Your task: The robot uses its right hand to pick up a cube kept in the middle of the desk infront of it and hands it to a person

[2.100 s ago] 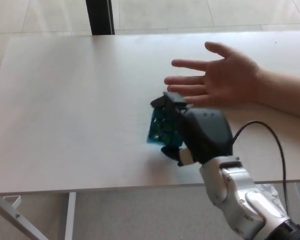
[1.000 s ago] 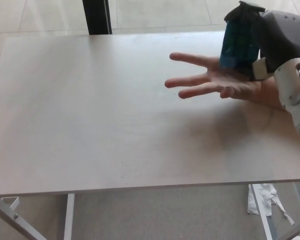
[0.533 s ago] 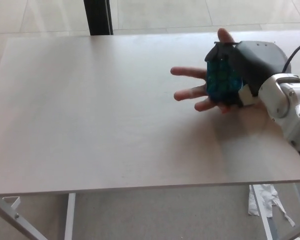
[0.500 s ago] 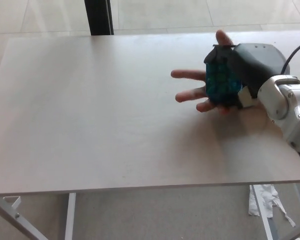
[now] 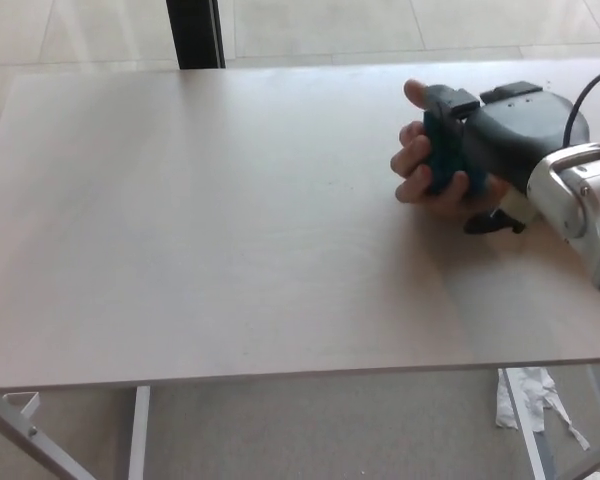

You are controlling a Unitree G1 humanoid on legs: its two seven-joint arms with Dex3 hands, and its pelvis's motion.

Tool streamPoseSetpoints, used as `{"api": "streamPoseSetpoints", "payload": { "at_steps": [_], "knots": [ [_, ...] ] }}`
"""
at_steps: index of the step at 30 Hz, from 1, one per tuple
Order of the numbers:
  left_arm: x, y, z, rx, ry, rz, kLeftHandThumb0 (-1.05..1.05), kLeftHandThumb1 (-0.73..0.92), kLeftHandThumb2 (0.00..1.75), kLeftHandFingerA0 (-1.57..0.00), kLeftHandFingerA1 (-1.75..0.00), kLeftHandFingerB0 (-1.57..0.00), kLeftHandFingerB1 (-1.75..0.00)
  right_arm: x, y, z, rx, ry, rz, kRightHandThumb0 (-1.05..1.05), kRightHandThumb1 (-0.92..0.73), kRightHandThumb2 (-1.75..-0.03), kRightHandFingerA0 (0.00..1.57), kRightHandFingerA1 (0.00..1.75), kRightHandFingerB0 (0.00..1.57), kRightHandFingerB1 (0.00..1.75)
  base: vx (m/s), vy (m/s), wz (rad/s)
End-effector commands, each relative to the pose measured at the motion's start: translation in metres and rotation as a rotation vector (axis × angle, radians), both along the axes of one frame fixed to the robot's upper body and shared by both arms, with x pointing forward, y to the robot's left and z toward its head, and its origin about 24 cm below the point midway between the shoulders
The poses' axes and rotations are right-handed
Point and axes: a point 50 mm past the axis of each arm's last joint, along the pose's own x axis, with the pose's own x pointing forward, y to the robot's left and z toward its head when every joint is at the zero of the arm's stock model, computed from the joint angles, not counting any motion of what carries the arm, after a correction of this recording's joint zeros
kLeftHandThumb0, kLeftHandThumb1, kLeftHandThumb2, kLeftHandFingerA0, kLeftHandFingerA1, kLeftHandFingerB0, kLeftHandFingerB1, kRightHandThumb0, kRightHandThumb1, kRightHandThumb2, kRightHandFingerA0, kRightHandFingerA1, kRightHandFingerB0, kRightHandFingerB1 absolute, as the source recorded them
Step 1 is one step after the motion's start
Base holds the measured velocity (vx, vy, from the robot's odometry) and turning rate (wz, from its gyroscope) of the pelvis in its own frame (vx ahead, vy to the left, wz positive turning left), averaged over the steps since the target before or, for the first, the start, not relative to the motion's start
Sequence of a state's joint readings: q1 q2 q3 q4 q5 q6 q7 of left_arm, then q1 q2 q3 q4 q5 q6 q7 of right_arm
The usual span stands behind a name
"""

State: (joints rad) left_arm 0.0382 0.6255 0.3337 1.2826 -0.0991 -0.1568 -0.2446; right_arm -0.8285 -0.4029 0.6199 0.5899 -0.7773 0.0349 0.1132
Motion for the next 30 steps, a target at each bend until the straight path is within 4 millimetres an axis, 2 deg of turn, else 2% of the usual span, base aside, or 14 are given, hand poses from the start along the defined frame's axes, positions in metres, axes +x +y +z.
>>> {"api": "streamPoseSetpoints", "payload": {
  "at_steps": [1, 7, 8, 13, 15, 16, 18, 19, 21, 22, 23, 24, 27, 30],
  "knots": [
    [-0.007, 0.003, 0.002, 0.026, 0.017, 0.003, -0.7, 0.7, 0.61, -0.66, -0.66, -0.66, -0.5, -0.007, -0.013, 0.029, 0.049, 0.037, -0.02, -0.86, -0.52, -0.9, 0.0, 0.17, 0.0, 0.07, 0.0, 0.0, 0.0],
    [-0.011, 0.004, 0.002, 0.032, 0.018, -0.008, -0.69, 0.71, 0.61, -0.65, -0.6, -0.6, -0.46, -0.025, -0.025, 0.062, 0.199, -0.061, 0.008, -0.88, -0.53, -0.9, 0.0, 0.23, 0.0, 0.09, 0.0, 0.0, 0.0],
    [-0.01, 0.003, 0.002, 0.032, 0.021, -0.006, -0.69, 0.71, 0.62, -0.66, -0.63, -0.6, -0.46, -0.044, -0.044, 0.084, 0.241, -0.177, 0.019, -0.95, -0.57, -0.89, 0.0, 0.08, 0.0, 0.01, 0.0, 0.0, 0.0],
    [-0.012, 0.002, 0.0, 0.038, 0.033, -0.009, -0.68, 0.72, 0.61, -0.66, -0.62, -0.62, -0.47, -0.088, -0.085, 0.108, 0.363, -0.323, -0.006, -0.83, -0.45, -0.74, 0.0, 0.0, 0.02, 0.1, 0.0, 0.0, 0.0],
    [-0.015, 0.003, 0.0, 0.029, 0.02, 0.021, -0.68, 0.7, 0.61, -0.66, -0.64, -0.65, -0.48, -0.112, -0.102, 0.117, 0.457, -0.362, -0.027, -0.73, -0.43, -0.8, 0.0, 0.19, 0.09, 0.29, 0.0, 0.0, 0.0],
    [-0.015, 0.003, 0.001, 0.024, 0.011, 0.021, -0.7, 0.7, 0.61, -0.66, -0.62, -0.64, -0.48, -0.134, -0.121, 0.122, 0.543, -0.419, -0.028, -0.33, -0.34, -0.9, 0.04, 0.53, 0.0, 0.48, 0.0, 0.0, 0.0],
    [-0.016, 0.004, 0.001, 0.024, 0.011, 0.018, -0.7, 0.7, 0.61, -0.66, -0.62, -0.64, -0.48, -0.144, -0.13, 0.121, 0.59, -0.441, -0.022, -0.33, -0.34, -0.9, 0.04, 0.53, 0.0, 0.48, 0.0, 0.0, 0.0],
    [-0.017, 0.004, 0.001, 0.026, 0.015, 0.008, -0.69, 0.71, 0.61, -0.65, -0.63, -0.64, -0.48, -0.171, -0.155, 0.122, 0.635, -0.543, -0.103, -0.58, -0.57, -0.58, 0.48, 0.41, 0.38, 0.33, 0.0, 0.0, 0.0],
    [-0.018, 0.004, 0.002, 0.029, 0.019, 0.0, -0.69, 0.71, 0.61, -0.65, -0.63, -0.64, -0.48, -0.191, -0.172, 0.12, 0.68, -0.59, -0.174, -0.58, -0.57, -0.58, 0.48, 0.41, 0.38, 0.33, 0.0, 0.0, 0.0],
    [-0.018, 0.004, 0.002, 0.028, 0.022, 0.004, -0.69, 0.71, 0.61, -0.65, -0.62, -0.62, -0.47, -0.203, -0.18, 0.119, 0.662, -0.64, -0.218, -0.64, -0.47, -0.85, 0.56, 0.57, 0.38, 0.48, 0.0, 0.0, 0.0],
    [-0.018, 0.005, 0.002, 0.027, 0.022, 0.005, -0.69, 0.71, 0.61, -0.65, -0.62, -0.61, -0.46, -0.22, -0.193, 0.116, 0.676, -0.707, -0.251, -0.59, -0.58, -0.58, 0.71, 0.48, 0.51, 0.35, 0.0, 0.0, 0.0],
    [-0.017, 0.005, 0.003, 0.025, 0.017, 0.009, -0.67, 0.72, 0.62, -0.65, -0.59, -0.58, -0.46, -0.247, -0.217, 0.108, 0.78, -0.789, -0.311, -0.54, -0.58, -0.59, 0.84, 0.52, 0.63, 0.39, 0.0, 0.0, 0.0],
    [-0.016, 0.006, 0.003, 0.027, 0.014, 0.016, -0.67, 0.71, 0.62, -0.64, -0.58, -0.56, -0.45, -0.286, -0.244, 0.092, 0.889, -0.971, -0.43, -0.44, -0.57, -0.57, 0.93, 0.65, 0.75, 0.44, 0.0, 0.0, 0.0],
    [-0.017, 0.006, 0.004, 0.03, 0.019, 0.021, -0.67, 0.72, 0.62, -0.64, -0.57, -0.56, -0.45, -0.32, -0.276, 0.063, 0.968, -1.126, -0.58, -0.41, -0.62, -0.59, 0.84, 0.83, 0.78, 0.55, 0.0, 0.0, 0.0]
  ]
}}
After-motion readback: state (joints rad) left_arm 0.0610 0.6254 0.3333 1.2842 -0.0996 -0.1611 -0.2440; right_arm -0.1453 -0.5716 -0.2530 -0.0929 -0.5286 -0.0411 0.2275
